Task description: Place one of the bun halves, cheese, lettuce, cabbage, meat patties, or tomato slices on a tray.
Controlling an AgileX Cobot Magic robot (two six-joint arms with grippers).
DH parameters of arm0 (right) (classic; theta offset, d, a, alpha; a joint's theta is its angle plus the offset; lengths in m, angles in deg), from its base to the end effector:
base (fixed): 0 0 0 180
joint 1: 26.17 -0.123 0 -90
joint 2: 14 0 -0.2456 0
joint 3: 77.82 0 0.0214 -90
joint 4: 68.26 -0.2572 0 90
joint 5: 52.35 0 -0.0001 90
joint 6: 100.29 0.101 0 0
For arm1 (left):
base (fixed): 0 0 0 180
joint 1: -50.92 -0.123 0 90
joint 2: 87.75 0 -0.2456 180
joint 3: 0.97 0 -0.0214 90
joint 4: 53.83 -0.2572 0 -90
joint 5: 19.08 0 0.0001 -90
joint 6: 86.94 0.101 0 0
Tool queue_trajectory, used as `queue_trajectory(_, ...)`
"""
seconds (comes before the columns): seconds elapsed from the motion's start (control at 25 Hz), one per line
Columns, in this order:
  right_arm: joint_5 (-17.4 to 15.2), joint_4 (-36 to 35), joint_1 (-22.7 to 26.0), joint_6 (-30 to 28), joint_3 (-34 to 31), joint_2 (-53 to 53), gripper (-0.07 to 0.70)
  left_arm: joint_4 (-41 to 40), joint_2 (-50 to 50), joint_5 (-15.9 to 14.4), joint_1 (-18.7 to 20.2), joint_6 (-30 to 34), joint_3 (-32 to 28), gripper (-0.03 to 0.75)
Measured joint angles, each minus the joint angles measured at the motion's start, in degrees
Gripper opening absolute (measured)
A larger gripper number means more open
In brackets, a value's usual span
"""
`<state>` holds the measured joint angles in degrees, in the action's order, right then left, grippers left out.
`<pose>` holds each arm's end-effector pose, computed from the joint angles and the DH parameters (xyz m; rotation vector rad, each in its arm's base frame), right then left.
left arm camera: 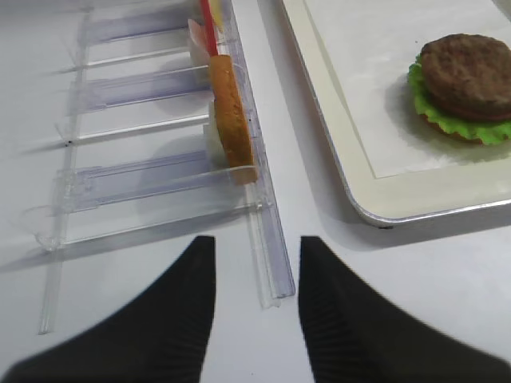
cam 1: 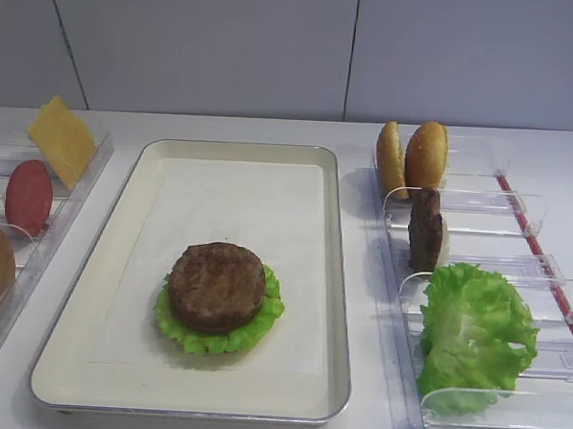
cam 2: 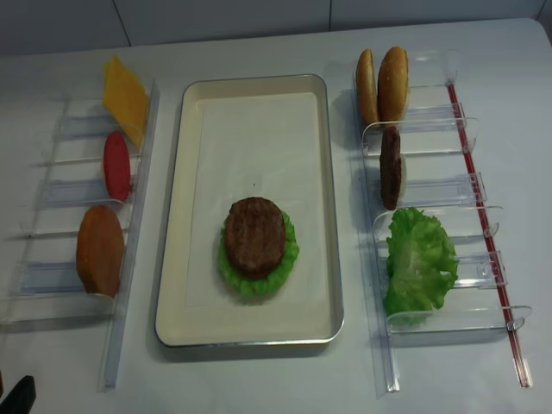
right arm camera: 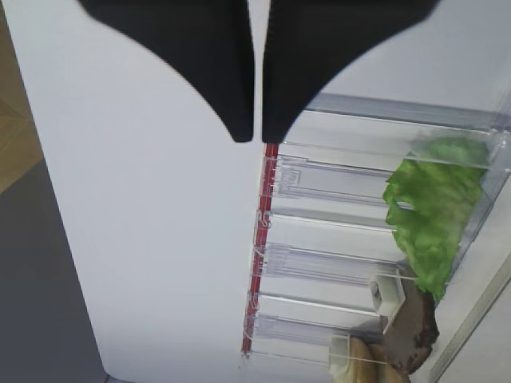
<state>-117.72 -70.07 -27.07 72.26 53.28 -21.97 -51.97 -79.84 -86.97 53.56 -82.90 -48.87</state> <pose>0.0458 0.0036 0.2616 -0.1581 2.1273 -0.0289 0.0412 -0.0049 0.2629 0.1299 2.1547 -0.0254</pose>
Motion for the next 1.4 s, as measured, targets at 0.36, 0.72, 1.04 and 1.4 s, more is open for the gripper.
queue_trajectory(0.36, 0.0, 0.0, 0.0, -0.2, 0.0, 0.0, 0.029, 0.0, 0.0, 0.0, 0.0, 0.0, 0.0, 0.265)
queue_trajectory(0.72, 0.0, 0.0, 0.0, -0.2, 0.0, 0.0, 0.029, 0.0, 0.0, 0.0, 0.0, 0.0, 0.0, 0.265)
queue_trajectory(1.04, 0.0, 0.0, 0.0, -0.2, 0.0, 0.0, 0.029, 0.0, 0.0, 0.0, 0.0, 0.0, 0.0, 0.265)
queue_trajectory(1.4, 0.0, 0.0, 0.0, -0.2, 0.0, 0.0, 0.029, 0.0, 0.0, 0.0, 0.0, 0.0, 0.0, 0.265)
